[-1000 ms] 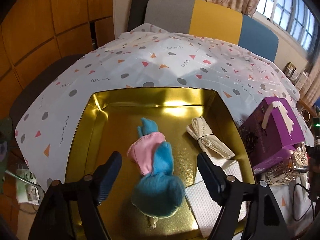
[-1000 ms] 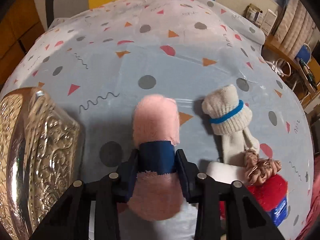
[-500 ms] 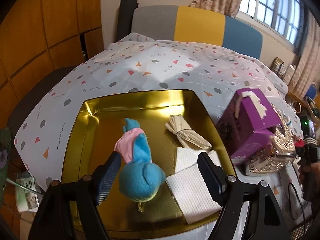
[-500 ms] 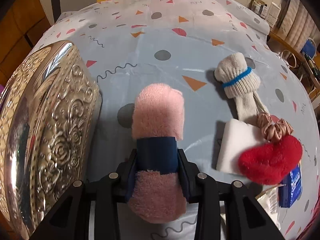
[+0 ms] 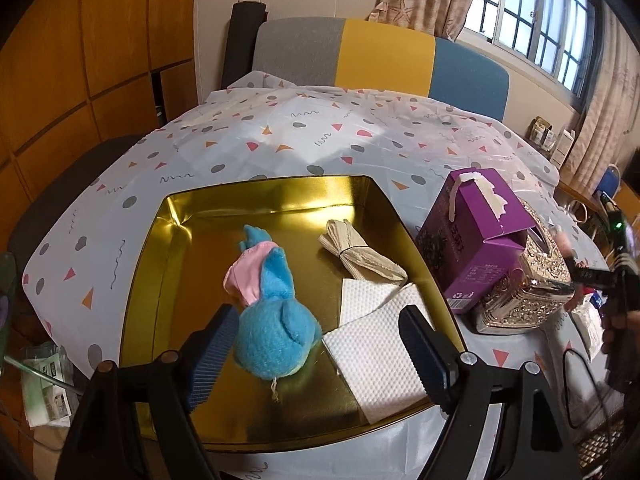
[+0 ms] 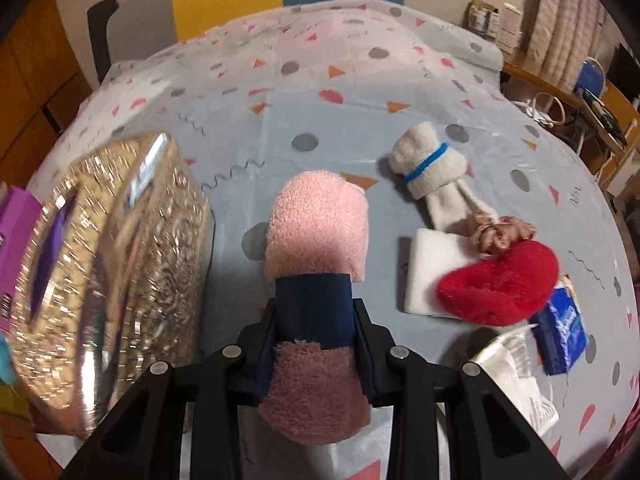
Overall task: Organize soft objects
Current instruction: 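Lift the pink sock and carry it toward the gold tray with the right gripper, then lower the pink sock into the gold tray and open the right gripper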
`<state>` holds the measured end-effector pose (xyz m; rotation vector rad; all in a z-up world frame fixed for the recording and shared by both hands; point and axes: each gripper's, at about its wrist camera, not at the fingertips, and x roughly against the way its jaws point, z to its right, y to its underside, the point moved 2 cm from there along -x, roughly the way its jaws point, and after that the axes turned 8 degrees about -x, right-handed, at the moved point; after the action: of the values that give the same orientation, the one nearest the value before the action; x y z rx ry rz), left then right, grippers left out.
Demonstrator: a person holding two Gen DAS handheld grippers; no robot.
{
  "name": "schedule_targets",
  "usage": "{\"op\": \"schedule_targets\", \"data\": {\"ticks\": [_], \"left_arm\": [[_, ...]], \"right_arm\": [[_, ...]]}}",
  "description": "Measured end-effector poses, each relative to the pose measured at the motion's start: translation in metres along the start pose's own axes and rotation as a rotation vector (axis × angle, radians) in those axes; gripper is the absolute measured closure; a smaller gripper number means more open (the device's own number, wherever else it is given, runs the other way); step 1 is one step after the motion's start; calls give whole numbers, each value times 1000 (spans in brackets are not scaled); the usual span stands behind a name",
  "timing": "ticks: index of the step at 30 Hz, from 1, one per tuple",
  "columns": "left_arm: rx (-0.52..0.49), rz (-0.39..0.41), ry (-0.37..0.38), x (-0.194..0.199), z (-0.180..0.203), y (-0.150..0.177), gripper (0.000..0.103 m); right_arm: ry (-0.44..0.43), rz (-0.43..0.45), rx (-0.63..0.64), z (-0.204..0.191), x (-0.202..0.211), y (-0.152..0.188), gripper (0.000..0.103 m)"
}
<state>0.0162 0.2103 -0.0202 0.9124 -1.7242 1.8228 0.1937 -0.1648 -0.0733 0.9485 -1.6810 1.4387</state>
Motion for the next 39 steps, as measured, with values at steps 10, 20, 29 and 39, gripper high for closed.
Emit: {"op": "schedule_targets", "data": {"ticks": [10, 20, 29, 39], "left_arm": [[25, 1, -14, 3, -13, 12, 20], [35, 3, -18, 6, -19, 18, 20], [62, 4, -35, 7, -31, 20, 20], [147, -1, -85, 7, -67, 28, 20]], "right_arm": [[-70, 169, 27, -27, 66, -36, 70], [-254, 276, 192, -120, 118, -40, 70], [-442, 280, 399, -213, 159, 5, 70], [-567, 125, 572, -297, 143, 70, 70]]}}
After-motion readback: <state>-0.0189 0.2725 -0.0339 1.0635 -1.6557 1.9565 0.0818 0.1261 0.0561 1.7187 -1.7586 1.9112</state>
